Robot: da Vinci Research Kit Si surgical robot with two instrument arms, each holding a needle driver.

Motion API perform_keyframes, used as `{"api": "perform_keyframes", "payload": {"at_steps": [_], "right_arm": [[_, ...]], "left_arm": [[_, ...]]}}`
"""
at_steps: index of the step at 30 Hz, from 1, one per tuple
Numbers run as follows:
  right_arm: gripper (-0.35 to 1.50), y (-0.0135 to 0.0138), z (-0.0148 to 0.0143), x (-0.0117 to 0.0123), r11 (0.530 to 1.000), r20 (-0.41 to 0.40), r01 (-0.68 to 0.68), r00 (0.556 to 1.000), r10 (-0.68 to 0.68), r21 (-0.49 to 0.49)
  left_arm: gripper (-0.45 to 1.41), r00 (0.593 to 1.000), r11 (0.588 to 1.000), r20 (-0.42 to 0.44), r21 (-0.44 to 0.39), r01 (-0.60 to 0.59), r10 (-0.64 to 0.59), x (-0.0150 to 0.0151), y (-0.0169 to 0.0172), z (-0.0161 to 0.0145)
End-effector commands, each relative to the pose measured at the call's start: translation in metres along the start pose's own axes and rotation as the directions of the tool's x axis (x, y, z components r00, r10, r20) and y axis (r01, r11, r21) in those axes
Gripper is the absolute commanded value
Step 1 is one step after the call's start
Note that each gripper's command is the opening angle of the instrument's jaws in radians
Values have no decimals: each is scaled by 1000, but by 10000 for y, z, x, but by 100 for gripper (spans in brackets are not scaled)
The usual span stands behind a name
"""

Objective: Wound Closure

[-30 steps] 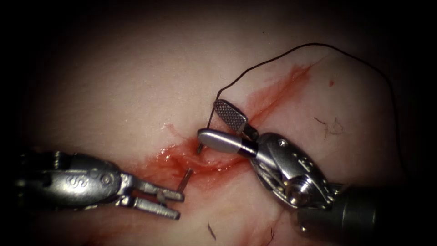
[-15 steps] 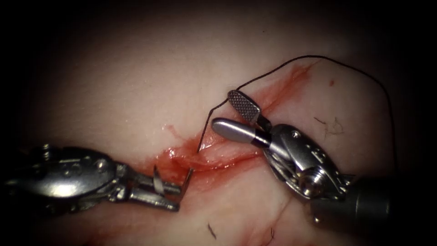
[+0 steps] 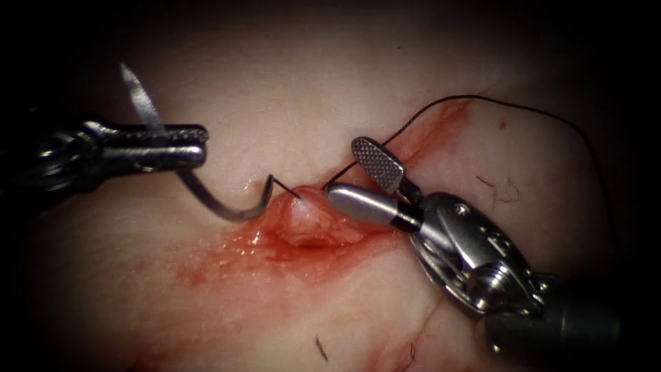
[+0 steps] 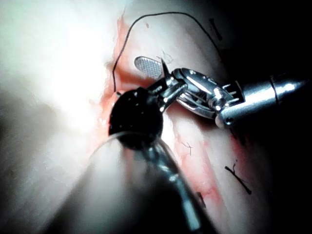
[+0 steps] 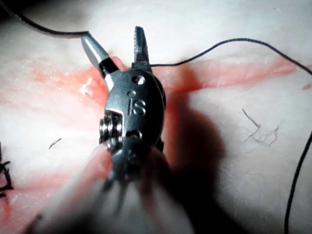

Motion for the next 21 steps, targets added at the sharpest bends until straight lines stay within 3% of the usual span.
{"api": "perform_keyframes", "payload": {"at_steps": [1, 11, 14, 18, 21], "right_arm": [[125, -3, 8, 0, 1000, -1, -2, 1000, 2, 6], [125, -11, -3, 14, 1000, 0, -17, 1000, 17, 16], [125, -11, -3, 14, 1000, 0, -17, 1000, 17, 17], [120, -12, -3, 14, 996, -1, -88, 996, 88, 16], [116, -12, -3, 14, 988, -1, -153, 988, 153, 15]], "left_arm": [[-45, 1000, 1000, -1, -1, 1, -1, -2, -4, 5], [-45, 991, 994, -83, 21, -108, 110, 42, 11, -22], [-45, 973, 980, -118, 29, -195, 197, 57, 17, -30], [-45, 933, 941, -127, 61, -332, 337, 63, 16, -36], [-45, 883, 889, -112, 95, -448, 456, 54, 7, -30]]}}
